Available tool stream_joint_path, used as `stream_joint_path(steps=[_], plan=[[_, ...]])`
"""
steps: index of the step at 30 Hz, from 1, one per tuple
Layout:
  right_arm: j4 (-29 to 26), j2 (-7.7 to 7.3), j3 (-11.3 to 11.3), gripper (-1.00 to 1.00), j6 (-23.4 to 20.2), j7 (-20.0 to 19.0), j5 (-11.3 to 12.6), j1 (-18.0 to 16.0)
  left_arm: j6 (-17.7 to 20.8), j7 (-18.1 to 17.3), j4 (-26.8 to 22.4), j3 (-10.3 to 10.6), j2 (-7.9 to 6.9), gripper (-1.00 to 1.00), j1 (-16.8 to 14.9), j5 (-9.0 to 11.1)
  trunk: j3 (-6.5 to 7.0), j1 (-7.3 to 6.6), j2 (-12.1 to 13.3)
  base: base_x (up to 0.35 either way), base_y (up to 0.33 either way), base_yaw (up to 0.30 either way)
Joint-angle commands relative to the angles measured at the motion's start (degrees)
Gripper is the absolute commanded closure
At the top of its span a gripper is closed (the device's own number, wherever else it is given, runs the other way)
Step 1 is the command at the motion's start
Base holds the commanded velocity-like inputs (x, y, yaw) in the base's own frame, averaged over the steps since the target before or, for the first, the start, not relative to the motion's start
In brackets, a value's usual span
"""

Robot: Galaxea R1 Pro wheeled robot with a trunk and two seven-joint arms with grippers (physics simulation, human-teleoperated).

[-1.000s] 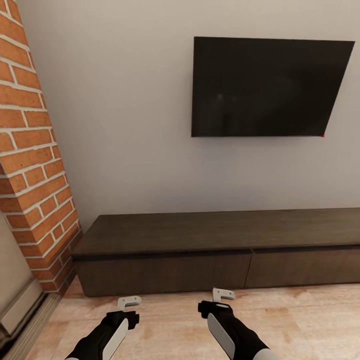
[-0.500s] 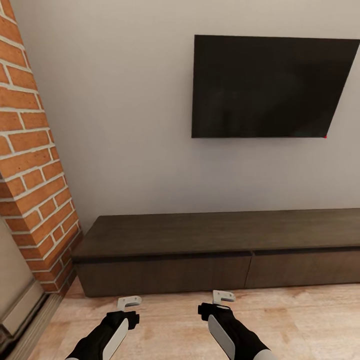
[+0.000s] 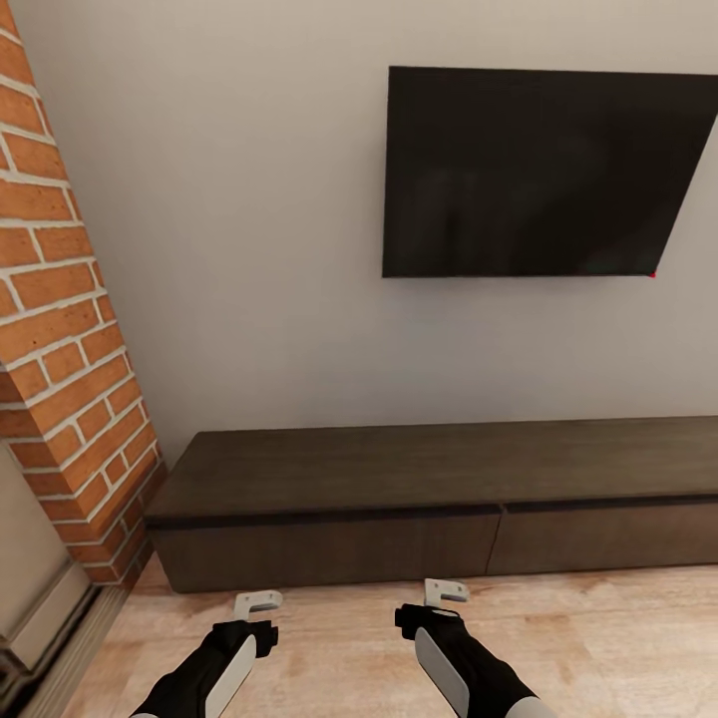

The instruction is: Place each of the two pumpkins and all three candles from the living room inside a cabinet in the living room (use any cabinet), then make sure every cabinet is closed, and position the cauldron so it is next to a table in the living room.

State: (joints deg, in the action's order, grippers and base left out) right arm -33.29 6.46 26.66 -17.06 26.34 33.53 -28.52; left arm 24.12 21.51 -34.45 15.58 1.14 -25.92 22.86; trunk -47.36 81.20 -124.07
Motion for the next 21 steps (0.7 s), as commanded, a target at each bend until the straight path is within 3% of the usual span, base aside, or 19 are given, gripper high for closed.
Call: stream_joint_path(steps=[1, 21], plan=[[-0.1, -0.05, 0.32, -1.0, -0.19, 0.47, 0.39, -0.05, 0.15, 0.55, -0.03, 0.32, -0.06, -1.0, -0.04, 0.61, 0.03, -0.24, 0.39, 0.0, 0.0, 0.0], [-0.02, -0.05, 0.32, -1.0, 0.1, 0.47, 0.39, -0.05, 0.07, 0.55, 0.35, 0.32, -0.06, -1.0, -0.05, 0.56, 1.73, -4.63, 8.41, 0.0, 0.0, 0.0]])
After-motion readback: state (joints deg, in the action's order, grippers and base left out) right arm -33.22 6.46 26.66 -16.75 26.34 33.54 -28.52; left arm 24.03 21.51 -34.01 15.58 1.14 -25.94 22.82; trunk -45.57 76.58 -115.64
